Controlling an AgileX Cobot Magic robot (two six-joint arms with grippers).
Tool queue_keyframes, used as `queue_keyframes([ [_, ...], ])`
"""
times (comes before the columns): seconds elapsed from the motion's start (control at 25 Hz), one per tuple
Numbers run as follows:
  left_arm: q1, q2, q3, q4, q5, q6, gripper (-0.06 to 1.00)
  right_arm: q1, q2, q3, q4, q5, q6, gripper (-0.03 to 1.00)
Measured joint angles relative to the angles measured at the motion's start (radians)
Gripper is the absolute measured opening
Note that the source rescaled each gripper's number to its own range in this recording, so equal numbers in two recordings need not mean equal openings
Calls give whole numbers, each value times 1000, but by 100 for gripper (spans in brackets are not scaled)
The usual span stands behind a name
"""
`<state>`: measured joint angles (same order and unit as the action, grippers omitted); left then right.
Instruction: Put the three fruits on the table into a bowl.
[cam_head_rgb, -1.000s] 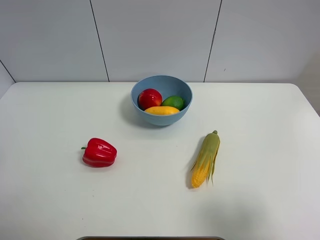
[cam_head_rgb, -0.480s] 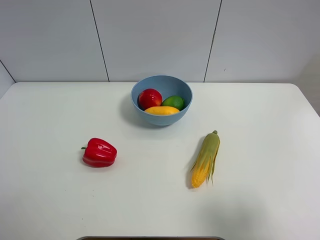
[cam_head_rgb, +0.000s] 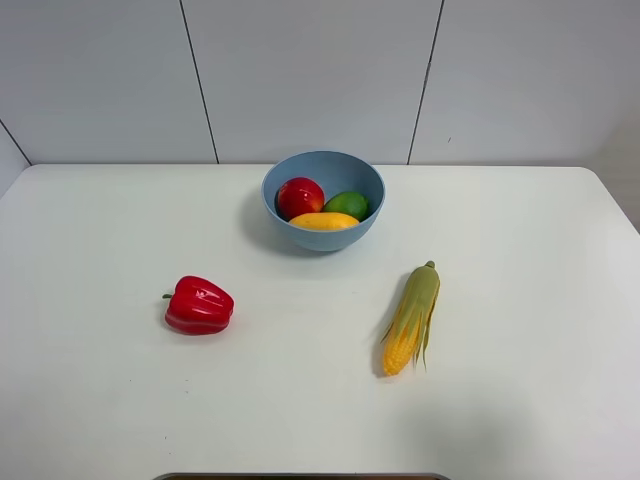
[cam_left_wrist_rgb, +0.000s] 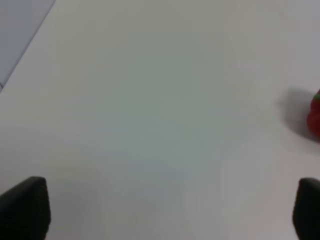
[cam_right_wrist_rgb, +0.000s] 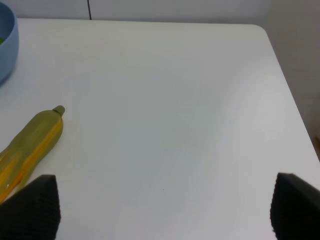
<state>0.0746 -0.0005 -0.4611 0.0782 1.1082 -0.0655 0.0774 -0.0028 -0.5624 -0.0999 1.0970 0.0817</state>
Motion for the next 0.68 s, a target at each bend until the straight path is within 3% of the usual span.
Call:
queue_keyframes([
  [0.68,0,-2,0,-2,7,9,98,0,0,0,0,0,0,51],
])
